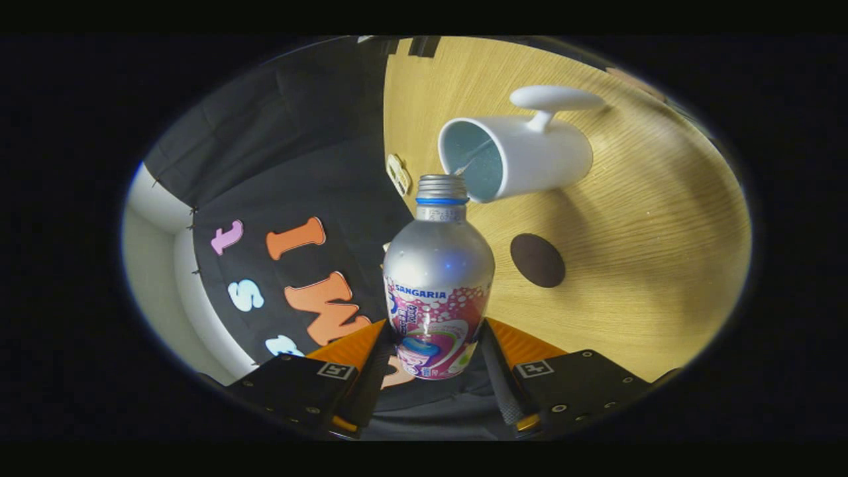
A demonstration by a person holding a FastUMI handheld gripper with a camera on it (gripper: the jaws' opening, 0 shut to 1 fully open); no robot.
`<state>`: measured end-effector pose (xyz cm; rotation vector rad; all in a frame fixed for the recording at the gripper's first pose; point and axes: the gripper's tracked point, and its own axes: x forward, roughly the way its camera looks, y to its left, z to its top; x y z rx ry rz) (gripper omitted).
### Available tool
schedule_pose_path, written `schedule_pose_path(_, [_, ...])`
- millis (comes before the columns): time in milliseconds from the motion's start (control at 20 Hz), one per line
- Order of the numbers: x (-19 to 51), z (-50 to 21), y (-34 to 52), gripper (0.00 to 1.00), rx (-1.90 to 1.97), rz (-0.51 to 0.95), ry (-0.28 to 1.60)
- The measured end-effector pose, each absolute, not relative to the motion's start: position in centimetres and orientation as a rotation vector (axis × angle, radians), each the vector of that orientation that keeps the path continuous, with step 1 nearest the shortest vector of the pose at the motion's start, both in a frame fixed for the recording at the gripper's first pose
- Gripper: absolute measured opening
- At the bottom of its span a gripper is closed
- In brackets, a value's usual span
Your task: Take the bottle from table, then pour the juice into the cup, finally place the bottle on the coaster
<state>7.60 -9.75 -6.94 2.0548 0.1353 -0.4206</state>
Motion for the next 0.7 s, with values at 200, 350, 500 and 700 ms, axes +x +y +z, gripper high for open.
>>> schedule_pose_path(200, [7.76,-6.83,-9.89,0.73,2.064,-0.426,0.134])
schedule_pose_path(350, [7.72,-6.75,-9.92,0.73,2.071,-0.436,0.133])
schedule_pose_path(500, [7.75,-6.62,-9.97,0.73,2.085,-0.443,0.137])
schedule_pose_path(700, [8.1,-6.78,-10.69,0.73,2.101,-0.457,0.124])
